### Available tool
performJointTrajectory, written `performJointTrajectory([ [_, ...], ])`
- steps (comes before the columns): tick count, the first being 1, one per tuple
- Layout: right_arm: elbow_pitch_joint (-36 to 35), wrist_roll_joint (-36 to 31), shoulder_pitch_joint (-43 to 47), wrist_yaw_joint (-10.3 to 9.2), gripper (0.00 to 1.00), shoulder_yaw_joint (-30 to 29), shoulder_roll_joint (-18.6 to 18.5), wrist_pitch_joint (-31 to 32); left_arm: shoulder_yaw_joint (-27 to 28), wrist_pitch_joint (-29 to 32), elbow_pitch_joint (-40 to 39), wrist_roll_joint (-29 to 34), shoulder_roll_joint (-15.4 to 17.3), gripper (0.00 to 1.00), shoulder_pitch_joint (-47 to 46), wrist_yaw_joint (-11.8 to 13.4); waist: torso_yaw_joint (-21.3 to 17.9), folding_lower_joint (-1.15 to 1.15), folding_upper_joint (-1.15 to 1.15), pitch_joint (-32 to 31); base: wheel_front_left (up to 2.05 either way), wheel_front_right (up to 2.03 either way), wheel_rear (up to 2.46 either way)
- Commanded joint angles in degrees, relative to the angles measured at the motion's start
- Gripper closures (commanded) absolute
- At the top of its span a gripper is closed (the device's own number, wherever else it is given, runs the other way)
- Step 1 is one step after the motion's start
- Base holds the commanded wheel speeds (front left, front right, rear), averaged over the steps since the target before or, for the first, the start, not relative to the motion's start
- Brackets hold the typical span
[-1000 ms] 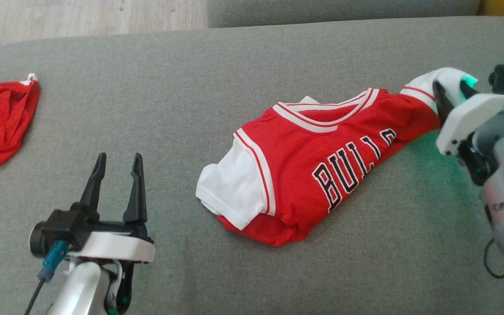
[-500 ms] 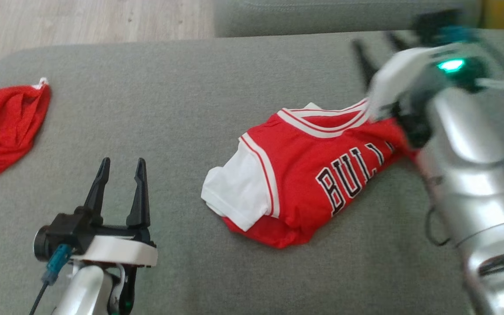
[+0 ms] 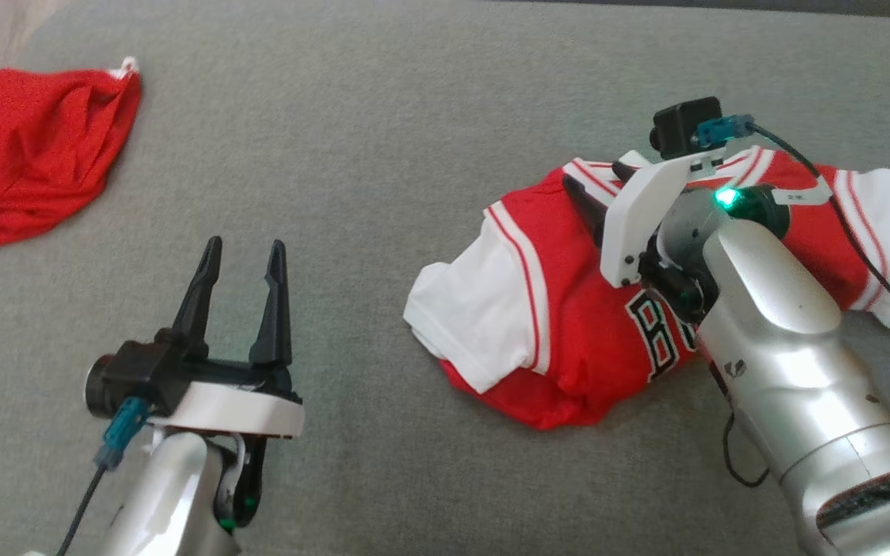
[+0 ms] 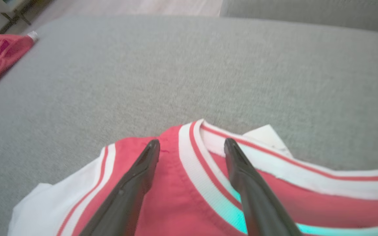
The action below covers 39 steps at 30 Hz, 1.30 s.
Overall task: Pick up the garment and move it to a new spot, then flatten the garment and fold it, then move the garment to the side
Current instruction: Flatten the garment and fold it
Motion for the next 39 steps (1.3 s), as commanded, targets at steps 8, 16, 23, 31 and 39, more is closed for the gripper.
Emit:
performJointTrajectory([
  [8, 1.5, 1.3, -2.8, 0.43, 0.55, 6.5, 1.5, 3.2, 2.2, -0.6, -0.4, 1.2, -0.9, 0.0, -2.8, -1.0, 2.5, 0.0, 0.0, 1.8, 0.0, 0.0, 0.0],
  [16, -4.2, 6.2, -4.3, 0.43, 1.0, 12.2, 0.5, -2.5, 3.4, -0.6, 0.5, 1.9, -1.2, 0.0, -1.9, -1.6, 0.8, 0.0, 0.0, -0.8, 0.0, 0.0, 0.0],
  [23, -16.8, 13.1, -11.3, 0.43, 1.0, 16.0, 0.4, -16.0, 4.3, -0.6, 0.8, 2.4, -1.0, 0.0, -0.3, -1.7, -0.9, 0.0, 0.0, -4.5, 0.0, 0.0, 0.0],
  [31, -29.0, 20.4, -19.7, 0.43, 1.0, 16.9, -4.1, -28.7, 5.1, -0.6, 0.2, 2.4, -0.2, 0.0, 1.6, -1.4, -2.7, 0.0, 0.0, -6.7, 0.0, 0.0, 0.0],
  [39, -28.3, 22.1, -6.6, 0.43, 1.0, 12.4, -13.1, -29.1, 4.9, -0.6, -0.6, 2.2, 0.2, 0.0, 2.7, -1.1, -5.0, 0.0, 0.0, -6.6, 0.0, 0.0, 0.0],
])
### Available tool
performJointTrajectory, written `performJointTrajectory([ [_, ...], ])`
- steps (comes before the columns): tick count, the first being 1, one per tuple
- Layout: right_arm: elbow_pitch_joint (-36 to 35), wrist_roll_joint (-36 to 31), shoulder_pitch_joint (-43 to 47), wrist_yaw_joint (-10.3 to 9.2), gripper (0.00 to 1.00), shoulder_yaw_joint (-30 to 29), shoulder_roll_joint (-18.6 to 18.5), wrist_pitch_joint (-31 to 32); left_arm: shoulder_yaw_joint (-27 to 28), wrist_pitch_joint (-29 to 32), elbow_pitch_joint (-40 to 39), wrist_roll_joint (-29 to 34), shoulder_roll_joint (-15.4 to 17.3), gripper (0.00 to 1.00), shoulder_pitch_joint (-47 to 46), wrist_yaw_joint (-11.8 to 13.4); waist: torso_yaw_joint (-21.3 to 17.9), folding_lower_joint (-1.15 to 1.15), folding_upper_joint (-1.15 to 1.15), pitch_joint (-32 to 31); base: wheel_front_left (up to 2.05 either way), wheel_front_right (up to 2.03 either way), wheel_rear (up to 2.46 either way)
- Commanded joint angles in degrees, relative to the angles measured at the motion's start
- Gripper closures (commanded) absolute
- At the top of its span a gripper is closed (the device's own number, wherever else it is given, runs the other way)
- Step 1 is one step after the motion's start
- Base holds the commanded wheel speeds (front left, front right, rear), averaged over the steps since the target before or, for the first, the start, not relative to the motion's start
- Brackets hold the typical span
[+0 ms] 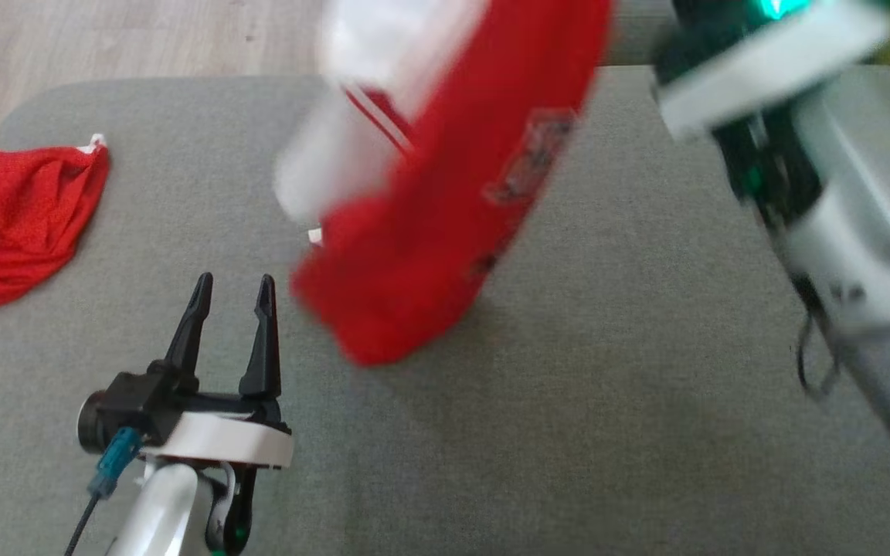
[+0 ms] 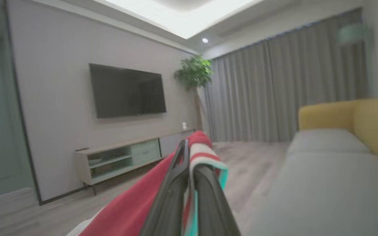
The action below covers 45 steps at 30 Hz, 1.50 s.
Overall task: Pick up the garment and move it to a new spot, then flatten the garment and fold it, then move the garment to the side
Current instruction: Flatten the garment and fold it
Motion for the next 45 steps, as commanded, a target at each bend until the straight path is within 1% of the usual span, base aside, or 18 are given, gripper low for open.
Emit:
performJointTrajectory([
  [1, 1.2, 0.5, 5.0, 0.43, 1.0, -2.3, -0.9, 0.3, 2.0, -0.5, -2.0, 0.1, 1.2, 0.0, -0.8, 0.3, -0.6, 0.0, 0.0, 0.3, 0.0, 0.0, 0.0],
  [3, 6.2, -0.7, 10.2, 0.43, 1.0, -6.4, -2.0, 0.1, 1.9, -0.5, -2.1, 0.0, 1.3, 0.0, -0.9, 0.3, -0.9, 0.0, 0.0, 0.6, 0.0, 0.0, 0.0],
  [5, 12.1, -2.8, 14.3, 0.43, 1.0, -11.2, -2.2, -0.2, 1.9, -0.4, -2.2, -0.1, 1.4, 0.0, -1.0, 0.4, -1.3, 0.0, 0.0, 0.8, 0.0, 0.0, 0.0],
  [7, 17.6, -5.7, 17.0, 0.43, 1.0, -15.7, -1.5, -0.6, 1.9, -0.4, -2.3, -0.2, 1.6, 0.0, -1.1, 0.5, -1.6, 0.0, 0.0, 1.0, 0.0, 0.0, 0.0],
  [8, 17.6, -5.7, 17.0, 0.43, 1.0, -15.7, -1.5, -0.6, 1.9, -0.4, -2.3, -0.2, 1.6, 0.0, -1.1, 0.5, -1.6, 0.0, 0.0, 1.0, 0.0, 0.0, 0.0],
  [10, 22.5, -9.0, 18.7, 0.43, 1.0, -19.9, -0.6, -0.3, 2.0, -0.3, -2.5, -0.2, 1.9, 0.0, -1.1, 0.6, -1.9, 0.0, 0.0, 1.2, 0.0, 0.0, 0.0],
  [14, 28.9, -15.8, 20.9, 0.43, 1.0, -26.1, 1.6, 3.0, 2.2, -0.2, -2.6, -0.4, 2.2, 0.0, -0.9, 0.9, -2.4, 0.0, 0.0, 1.1, 0.0, 0.0, 0.0],
  [15, 29.5, -17.5, 21.4, 0.43, 0.53, -27.1, 2.1, 4.0, 2.3, -0.2, -2.7, -0.5, 2.4, 0.0, -0.8, 1.0, -2.6, 0.0, 0.0, 1.0, 0.0, 0.0, 0.0],
  [16, 29.9, -19.2, 21.9, 0.43, 0.0, -28.2, 2.5, 5.3, 2.3, -0.2, -2.7, -0.6, 2.5, 0.0, -0.6, 1.1, -2.9, 0.0, 0.0, 0.9, 0.0, 0.0, 0.0],
  [20, 30.0, -25.1, 24.6, 0.43, 0.0, -31.6, 3.7, 15.6, 2.5, -0.1, -2.9, -0.9, 2.7, 0.0, 0.2, 1.4, -3.6, 0.0, 0.0, 0.3, 0.0, 0.0, 0.0],
  [23, 23.7, -29.4, 26.6, 0.43, 0.0, -34.5, 3.3, 22.9, 2.5, 0.0, -3.1, -1.1, 2.8, 0.0, 0.5, 1.6, -3.9, 0.0, 0.0, 0.1, 0.0, 0.0, 0.0],
  [26, 11.8, -33.9, 30.1, 0.43, 0.0, -39.9, 3.3, 30.3, 2.2, 0.0, -3.3, -1.2, 2.8, 0.0, 0.5, 1.6, -3.8, 0.0, 0.0, 0.3, 0.0, 0.0, 0.0],
  [28, 0.9, -36.2, 32.5, 0.43, 0.0, -43.8, 4.6, 34.9, 2.0, 0.1, -3.5, -1.2, 2.8, 0.0, 0.3, 1.6, -3.5, 0.0, 0.0, 0.9, 0.0, 0.0, 0.0],
  [31, -13.8, -37.9, 34.8, 0.43, 0.0, -46.8, 7.8, 41.7, 1.7, 0.2, -3.8, -1.3, 2.8, 0.0, -0.4, 1.4, -3.1, 0.0, 0.0, 2.0, 0.0, 0.0, 0.0],
  [33, -19.7, -37.5, 34.8, 0.43, 0.0, -46.6, 9.4, 45.8, 1.6, 0.2, -3.9, -1.2, 2.9, 0.0, -1.0, 1.4, -2.8, 0.0, 0.0, 3.1, 0.0, 0.0, 0.0],
  [34, -21.0, -36.7, 34.0, 0.43, 0.0, -46.4, 10.1, 47.0, 1.5, 0.2, -4.1, -1.2, 2.9, 0.0, -1.4, 1.3, -2.5, 0.0, 0.0, 3.8, 0.0, 0.0, 0.0],
  [37, -19.2, -35.6, 30.2, 0.43, 0.0, -45.1, 10.3, 47.6, 1.2, 0.1, -4.3, -1.1, 3.0, 0.0, -2.8, 1.1, -1.5, 0.0, 0.0, 6.2, 0.0, 0.0, 0.0],
  [45, -1.3, -34.8, 17.2, 0.43, 0.0, -43.5, 7.5, 43.7, 0.1, 0.0, -4.6, -0.3, 2.7, 0.0, -6.7, 0.8, 2.5, 0.0, 0.0, 12.6, 0.0, 0.0, 0.0],
])
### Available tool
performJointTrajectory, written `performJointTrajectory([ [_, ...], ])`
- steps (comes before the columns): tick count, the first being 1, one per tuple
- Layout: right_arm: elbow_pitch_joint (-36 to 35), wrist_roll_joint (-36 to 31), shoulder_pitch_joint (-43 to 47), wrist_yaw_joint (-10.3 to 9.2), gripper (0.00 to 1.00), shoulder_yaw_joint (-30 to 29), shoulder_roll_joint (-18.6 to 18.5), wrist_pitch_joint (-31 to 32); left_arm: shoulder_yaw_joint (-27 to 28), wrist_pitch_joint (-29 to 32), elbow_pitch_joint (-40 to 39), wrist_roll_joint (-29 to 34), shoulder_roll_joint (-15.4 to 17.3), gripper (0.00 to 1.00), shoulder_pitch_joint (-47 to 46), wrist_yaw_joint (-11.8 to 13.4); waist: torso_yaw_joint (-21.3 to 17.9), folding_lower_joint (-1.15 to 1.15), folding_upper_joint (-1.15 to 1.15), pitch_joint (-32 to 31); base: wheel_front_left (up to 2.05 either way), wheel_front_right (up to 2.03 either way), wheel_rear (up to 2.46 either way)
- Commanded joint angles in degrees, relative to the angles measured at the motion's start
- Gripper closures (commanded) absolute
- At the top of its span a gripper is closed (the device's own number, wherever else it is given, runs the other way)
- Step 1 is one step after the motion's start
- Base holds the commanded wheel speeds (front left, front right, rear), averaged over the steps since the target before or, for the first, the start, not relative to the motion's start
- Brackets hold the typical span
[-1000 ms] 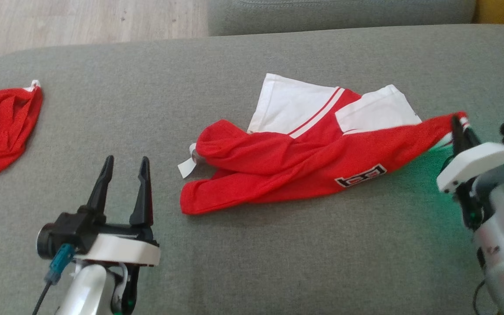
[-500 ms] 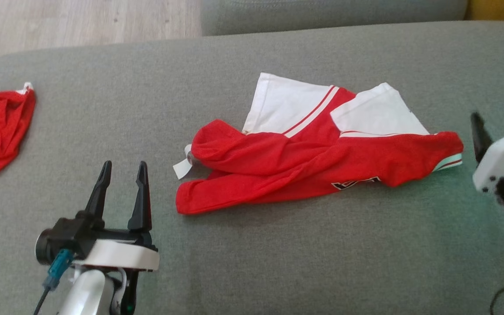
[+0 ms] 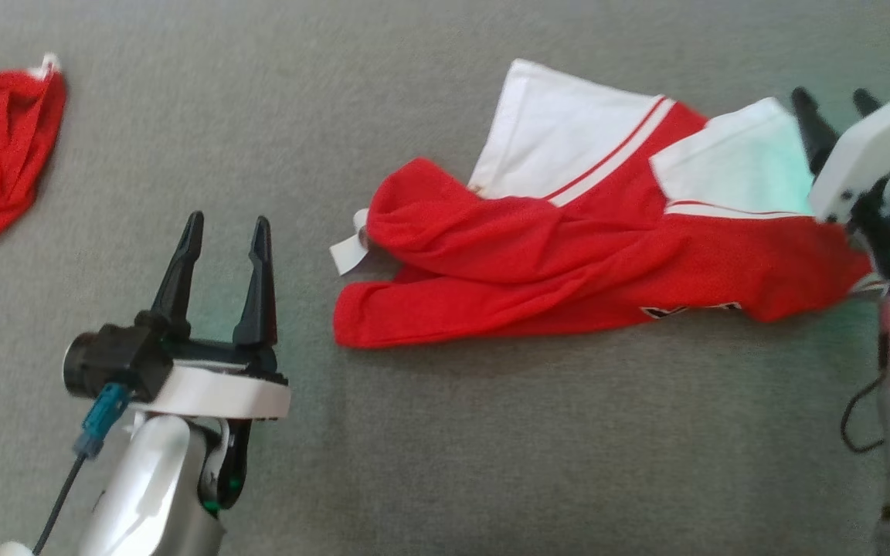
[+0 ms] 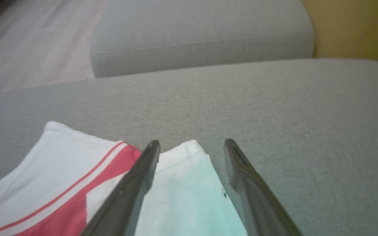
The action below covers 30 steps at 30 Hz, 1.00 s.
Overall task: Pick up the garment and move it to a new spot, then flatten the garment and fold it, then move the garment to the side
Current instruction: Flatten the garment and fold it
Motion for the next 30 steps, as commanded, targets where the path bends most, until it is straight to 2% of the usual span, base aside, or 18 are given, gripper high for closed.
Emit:
performJointTrajectory([
  [1, 1.4, -0.1, -3.5, 0.43, 0.0, 1.1, -1.3, -0.6, 1.4, -0.2, -1.8, 0.4, 1.1, 0.0, -2.2, -0.2, 2.6, -0.02, 0.0, 3.2, 0.0, 0.0, 0.0],
  [7, 12.2, -1.8, -8.8, 0.43, 0.0, 1.8, -4.0, -1.1, 0.9, -0.4, -1.3, 0.6, 0.8, 0.0, -3.9, -0.7, 4.5, -0.02, 0.0, 5.6, 0.0, 0.0, 0.0],
  [13, 18.8, -2.3, -9.8, 0.43, 0.0, 4.3, -5.0, 1.0, 0.8, -0.6, -0.7, 0.7, 0.5, 0.0, -4.1, -0.9, 4.9, -0.02, 0.0, 5.6, 0.0, 0.0, 0.0],
  [14, 19.6, -2.4, -9.7, 0.43, 0.23, 4.7, -5.3, 1.4, 0.8, -0.6, -0.6, 0.7, 0.4, 0.0, -4.1, -0.8, 4.8, -0.02, 0.0, 5.5, 0.0, 0.0, 0.0],
  [15, 20.0, -2.3, -9.7, 0.43, 1.0, 5.5, -5.4, 1.3, 0.9, -0.6, -0.5, 0.7, 0.4, 0.0, -4.0, -0.8, 4.8, -0.02, 0.0, 5.4, 0.0, 0.0, 0.0],
  [19, 20.5, -0.7, -9.5, 0.43, 1.0, 6.6, -5.9, -1.0, 1.2, -0.7, 0.0, 0.7, 0.5, 0.0, -3.6, -0.7, 4.0, -0.02, 0.0, 4.3, 0.0, 0.0, 0.0],
  [24, 16.6, 2.5, -8.5, 0.43, 1.0, 6.4, -5.4, -8.8, 1.6, -0.7, 0.6, 0.6, 0.6, 0.0, -2.9, -0.7, 2.5, -0.02, 0.0, 1.2, 0.0, 0.0, 0.0],
  [28, 8.8, 6.9, -4.3, 0.43, 1.0, 7.0, -4.5, -11.6, 1.9, -0.8, 1.2, 0.4, 0.7, 0.0, -1.7, -0.6, 1.0, -0.02, 0.0, -2.4, 0.0, 0.0, 0.0],
  [29, 5.7, 7.8, -2.5, 0.43, 1.0, 7.2, -4.5, -11.4, 2.1, -0.8, 1.2, 0.3, 0.9, 0.0, -1.3, -0.5, 0.6, -0.02, 0.0, -3.2, 0.0, 0.0, 0.0],
  [30, -1.3, 9.6, 1.8, 0.43, 1.0, 6.8, -4.2, -10.0, 2.5, -0.8, 1.4, 0.1, 1.2, 0.0, -0.4, -0.2, -0.4, -0.02, 0.0, -4.7, 0.0, 0.0, 0.0],
])
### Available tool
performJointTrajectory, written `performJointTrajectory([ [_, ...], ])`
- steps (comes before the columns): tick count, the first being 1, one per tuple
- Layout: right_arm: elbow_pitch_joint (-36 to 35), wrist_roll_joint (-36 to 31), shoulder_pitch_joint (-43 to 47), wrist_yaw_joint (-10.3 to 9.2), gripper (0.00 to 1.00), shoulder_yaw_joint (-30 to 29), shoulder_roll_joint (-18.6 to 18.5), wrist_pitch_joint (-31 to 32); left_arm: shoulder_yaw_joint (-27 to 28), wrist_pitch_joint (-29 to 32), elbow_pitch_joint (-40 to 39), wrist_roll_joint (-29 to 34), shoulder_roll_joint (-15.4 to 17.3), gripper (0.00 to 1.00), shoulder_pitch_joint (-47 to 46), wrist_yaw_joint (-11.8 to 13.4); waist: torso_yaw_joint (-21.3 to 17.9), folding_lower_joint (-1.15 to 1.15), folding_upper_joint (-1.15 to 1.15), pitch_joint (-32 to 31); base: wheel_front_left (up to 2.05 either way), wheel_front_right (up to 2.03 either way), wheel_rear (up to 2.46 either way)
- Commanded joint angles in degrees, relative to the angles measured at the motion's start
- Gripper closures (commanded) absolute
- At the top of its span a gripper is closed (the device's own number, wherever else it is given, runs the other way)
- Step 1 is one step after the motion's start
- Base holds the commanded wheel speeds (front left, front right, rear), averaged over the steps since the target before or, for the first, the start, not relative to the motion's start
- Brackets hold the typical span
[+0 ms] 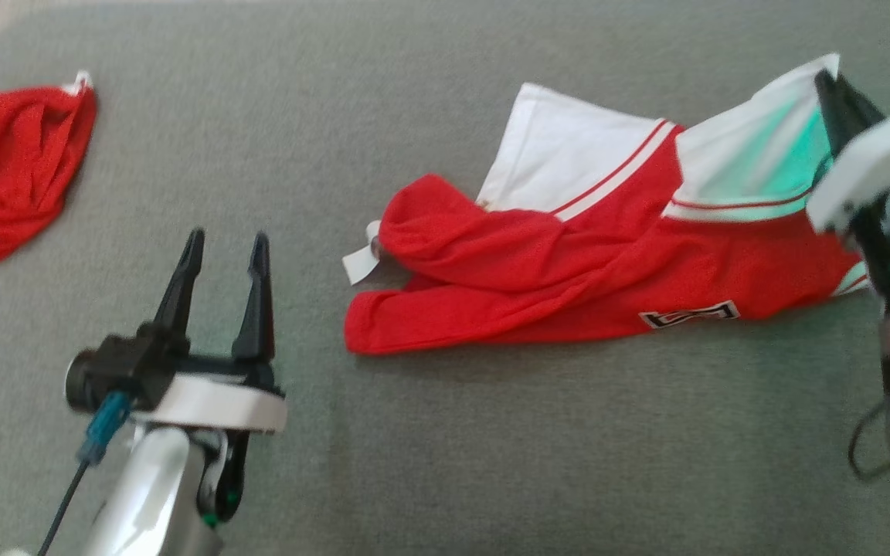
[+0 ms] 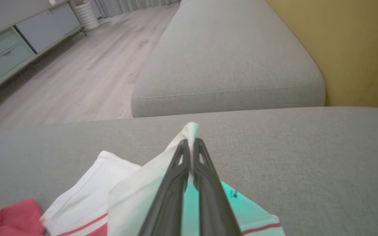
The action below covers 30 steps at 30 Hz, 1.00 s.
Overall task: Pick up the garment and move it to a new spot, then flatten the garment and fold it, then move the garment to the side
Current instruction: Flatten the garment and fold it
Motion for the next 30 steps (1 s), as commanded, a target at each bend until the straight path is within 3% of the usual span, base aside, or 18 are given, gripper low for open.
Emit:
performJointTrajectory([
  [1, -5.3, 0.8, 2.8, 0.42, 1.0, 0.4, 0.0, 1.3, 2.4, -0.5, -1.4, -0.1, 1.6, 0.0, -0.2, 0.3, -2.0, 0.01, 0.0, -2.4, 0.0, 0.0, 0.0],
  [7, -30.5, 1.2, 22.4, 0.42, 1.0, -3.3, 1.4, 13.5, 3.8, -0.5, -2.3, -0.9, 2.9, 0.0, 3.5, 1.3, -5.0, 0.01, 0.0, -5.1, 0.0, 0.0, 0.0],
  [11, -41.4, 0.0, 34.4, 0.42, 1.0, -5.8, 4.5, 21.6, 4.4, -0.2, -3.6, -1.3, 3.3, 0.0, 5.3, 2.1, -6.4, 0.01, 0.0, -5.9, 0.0, 0.0, 0.0],
  [12, -43.2, -0.4, 36.7, 0.42, 0.61, -6.6, 5.4, 23.0, 4.6, -0.1, -3.9, -1.5, 3.4, 0.0, 5.6, 2.3, -6.6, 0.01, 0.0, -6.0, 0.0, 0.0, 0.0],
  [13, -44.6, -0.9, 38.7, 0.42, 0.0, -7.6, 6.3, 24.5, 4.7, 0.0, -4.2, -1.6, 3.5, 0.0, 5.9, 2.5, -6.8, 0.01, 0.0, -6.1, 0.0, 0.0, 0.0],
  [17, -48.0, -3.7, 42.2, 0.42, 0.0, -10.3, 7.8, 27.8, 4.5, 0.5, -5.3, -1.7, 3.5, 0.0, 6.3, 2.8, -6.7, 0.01, 0.0, -6.3, 0.0, 0.0, 0.0],
  [22, -50.2, -3.8, 37.3, 0.42, 0.0, -8.0, 7.3, 26.1, 3.9, 0.8, -6.0, -1.7, 3.4, 0.0, 6.1, 2.9, -6.0, 0.01, 0.0, -6.1, 0.0, 0.0, 0.0],
  [26, -45.5, -2.8, 27.6, 0.42, 0.0, 0.4, 4.3, 23.2, 3.5, 1.0, -6.4, -1.7, 3.4, 0.0, 5.7, 2.8, -5.0, 0.01, 0.0, -4.8, 0.0, 0.0, 0.0],
  [30, -33.2, -1.0, 18.3, 0.42, 0.0, 12.1, 0.2, 21.3, 2.6, 1.1, -6.5, -1.6, 3.0, 0.0, 4.4, 2.5, -3.1, 0.01, 0.0, -3.1, 0.0, 0.0, 0.0],
])
